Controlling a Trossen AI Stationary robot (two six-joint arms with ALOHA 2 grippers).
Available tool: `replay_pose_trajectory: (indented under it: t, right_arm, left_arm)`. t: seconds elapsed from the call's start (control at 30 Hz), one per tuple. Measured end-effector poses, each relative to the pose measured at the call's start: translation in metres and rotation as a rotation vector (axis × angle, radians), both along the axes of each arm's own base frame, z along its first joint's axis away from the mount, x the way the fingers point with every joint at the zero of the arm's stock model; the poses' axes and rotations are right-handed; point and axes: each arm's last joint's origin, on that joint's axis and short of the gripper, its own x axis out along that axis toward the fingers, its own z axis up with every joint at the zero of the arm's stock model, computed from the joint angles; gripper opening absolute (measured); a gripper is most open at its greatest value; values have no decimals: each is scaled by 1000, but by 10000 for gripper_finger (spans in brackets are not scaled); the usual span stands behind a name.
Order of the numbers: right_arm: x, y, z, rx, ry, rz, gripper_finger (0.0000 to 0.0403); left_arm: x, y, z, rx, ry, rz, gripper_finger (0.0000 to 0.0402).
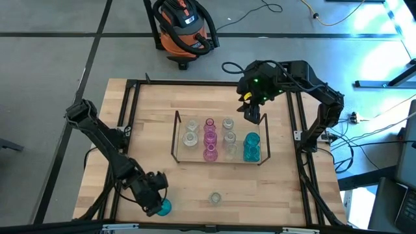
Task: Sort vases onto shelf
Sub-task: Put the blue vase aligned with the other blue vase on the shelf
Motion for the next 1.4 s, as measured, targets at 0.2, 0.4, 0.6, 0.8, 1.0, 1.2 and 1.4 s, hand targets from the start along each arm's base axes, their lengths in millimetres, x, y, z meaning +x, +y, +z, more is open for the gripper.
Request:
replay_pose_trajectory:
  t: [0.2,0.4,0.6,0.8,1.0,1.2,1.4]
  right_arm:
    - [0,0,0,-3,0,5,177]
    - [0,0,0,-3,0,5,177]
    - [0,0,0,-1,0,2,177]
    - [0,0,0,-1,0,1,177]
    - [0,0,0,0,0,1,177]
    - [0,0,0,0,0,0,177]
    - [0,0,0,0,0,-1,177]
  left_arm:
    - [-3,-3,-2,10,10,-14,119]
    - [0,-10,-13,3,41,-38,107]
    - [2,-14,-18,1,63,-27,106]
    - [3,-13,-20,-5,84,4,100]
    - [8,-8,-21,-5,84,31,54]
    - [11,-6,-21,1,67,21,18]
    - [12,-3,-22,25,84,36,14]
